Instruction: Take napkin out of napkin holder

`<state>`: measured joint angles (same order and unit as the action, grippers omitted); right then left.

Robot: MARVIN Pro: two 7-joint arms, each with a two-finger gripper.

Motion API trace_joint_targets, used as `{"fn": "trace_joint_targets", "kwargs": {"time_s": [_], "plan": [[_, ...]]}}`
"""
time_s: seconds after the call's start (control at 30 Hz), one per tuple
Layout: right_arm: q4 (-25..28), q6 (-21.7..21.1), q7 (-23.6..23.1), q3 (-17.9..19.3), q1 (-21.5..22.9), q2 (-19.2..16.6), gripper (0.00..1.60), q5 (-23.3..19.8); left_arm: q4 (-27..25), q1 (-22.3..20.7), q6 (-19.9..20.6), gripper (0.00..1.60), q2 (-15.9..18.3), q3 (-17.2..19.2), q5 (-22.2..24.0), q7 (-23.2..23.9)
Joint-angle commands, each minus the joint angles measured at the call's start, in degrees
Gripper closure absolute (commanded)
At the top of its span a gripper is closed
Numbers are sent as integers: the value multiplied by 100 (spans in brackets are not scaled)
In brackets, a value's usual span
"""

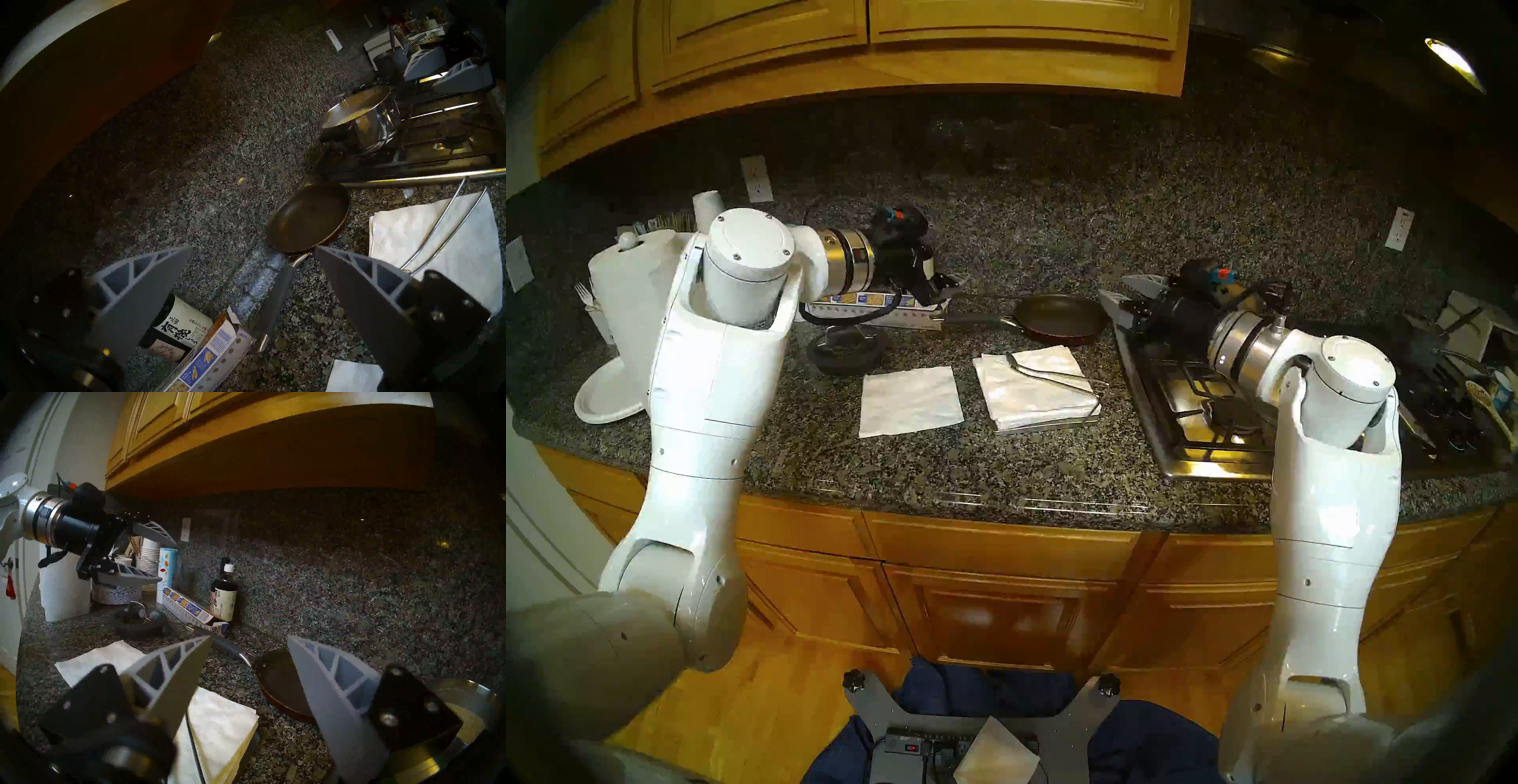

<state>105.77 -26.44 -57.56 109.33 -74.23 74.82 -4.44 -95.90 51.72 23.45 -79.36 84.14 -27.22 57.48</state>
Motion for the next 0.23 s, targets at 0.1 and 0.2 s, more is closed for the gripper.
{"fn": "trace_joint_targets", "kwargs": {"time_s": [0.1,0.2], "plan": [[164,27,6,17,160,-11,47,-42,-148,-216,-13,0,-20,44,12,-27],[164,28,7,16,159,-11,47,-43,-148,-216,-13,0,-20,44,12,-27]]}}
